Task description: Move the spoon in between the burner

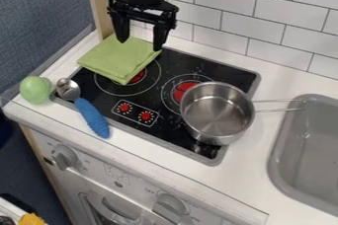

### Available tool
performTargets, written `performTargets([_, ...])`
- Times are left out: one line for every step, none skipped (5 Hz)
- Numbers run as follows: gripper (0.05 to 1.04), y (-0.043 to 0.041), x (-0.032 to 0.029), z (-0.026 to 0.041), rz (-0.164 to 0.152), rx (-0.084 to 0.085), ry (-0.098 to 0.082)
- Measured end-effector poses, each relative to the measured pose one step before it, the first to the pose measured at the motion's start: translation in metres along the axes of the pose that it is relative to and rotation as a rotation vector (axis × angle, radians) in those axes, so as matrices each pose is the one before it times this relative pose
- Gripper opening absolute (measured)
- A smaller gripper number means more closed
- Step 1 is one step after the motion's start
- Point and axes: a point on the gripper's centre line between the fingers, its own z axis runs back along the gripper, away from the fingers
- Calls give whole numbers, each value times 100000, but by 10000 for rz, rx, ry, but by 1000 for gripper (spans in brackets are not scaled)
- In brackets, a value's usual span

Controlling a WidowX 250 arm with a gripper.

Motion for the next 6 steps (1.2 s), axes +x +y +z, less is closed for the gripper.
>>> performTargets([998,-186,-645,-1447,66,-23,473])
performTargets([998,534,-1832,-305,733,176,241])
performTargets([998,1307,-1934,671,1090,427,9])
performTargets([998,1848,-2363,639,2378,723,249])
performTargets([998,1600,-963,-1279,2191,-132,284])
performTargets([998,769,-843,-922,1326,-283,-186])
